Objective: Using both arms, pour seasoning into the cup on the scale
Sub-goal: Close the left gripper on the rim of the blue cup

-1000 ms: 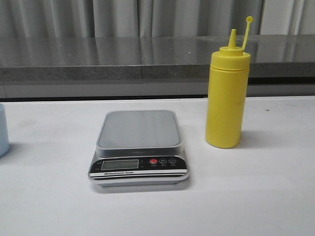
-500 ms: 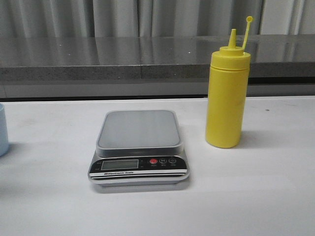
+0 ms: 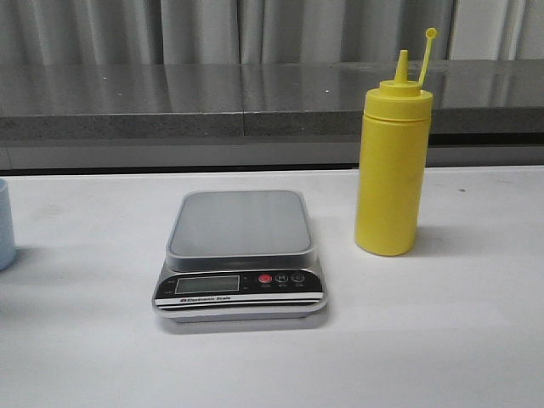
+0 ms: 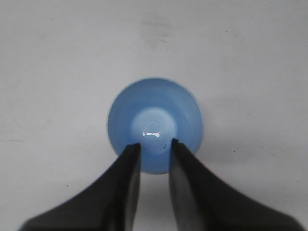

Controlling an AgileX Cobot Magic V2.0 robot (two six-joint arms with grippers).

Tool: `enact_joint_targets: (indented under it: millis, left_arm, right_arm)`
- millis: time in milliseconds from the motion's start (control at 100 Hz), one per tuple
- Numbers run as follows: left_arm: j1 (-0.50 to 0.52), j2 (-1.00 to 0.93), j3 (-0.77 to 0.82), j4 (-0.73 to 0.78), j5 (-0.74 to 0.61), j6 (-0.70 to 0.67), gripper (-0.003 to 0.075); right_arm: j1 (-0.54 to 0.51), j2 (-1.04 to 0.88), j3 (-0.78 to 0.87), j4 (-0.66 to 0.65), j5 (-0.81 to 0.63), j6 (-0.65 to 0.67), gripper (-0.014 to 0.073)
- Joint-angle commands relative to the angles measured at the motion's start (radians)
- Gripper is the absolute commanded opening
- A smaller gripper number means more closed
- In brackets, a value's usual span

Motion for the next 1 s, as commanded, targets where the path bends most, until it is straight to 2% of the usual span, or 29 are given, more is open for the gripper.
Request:
enact_joint_targets:
  millis: [0,60,110,350,500,990]
  left_arm:
    - [-0.001,-0.028,-0.034,-0.002,-0.049,-0.017,0.0416]
    - [-0.001,-0.028,-0.034,-0.002,-0.051,-0.023,0.0525]
    - [-0.001,-0.028,-0.034,-0.002,-0.056,-0.023,0.0557]
    - [0.053,-0.028,-0.034,-0.003,-0.088,-0.023,0.0491]
    - [0.083,-0.02,-0.034,-0.003,-0.098,-0.023,0.049]
    - [0.084,0.14,-0.037,-0.01,-0.166,-0.023,0.049]
  right_arm:
    - [-0.005,-0.02,-0.021,-0.005,-0.078,-0.003,-0.0066]
    - [-0.005,-0.02,-0.021,-0.005,-0.078,-0.003,-0.0066]
    - [-0.005,-0.02,-0.021,-0.005,-0.078,-0.003,-0.0066]
    - [-0.005,-0.02,-0.021,-0.005,-0.078,-0.003,-0.0066]
    - [-0.005,-0.02,-0.021,-0.005,-0.078,-0.003,-0.0066]
    - [-0.005,-0.02,-0.021,-0.005,-0.078,-0.003,-0.0066]
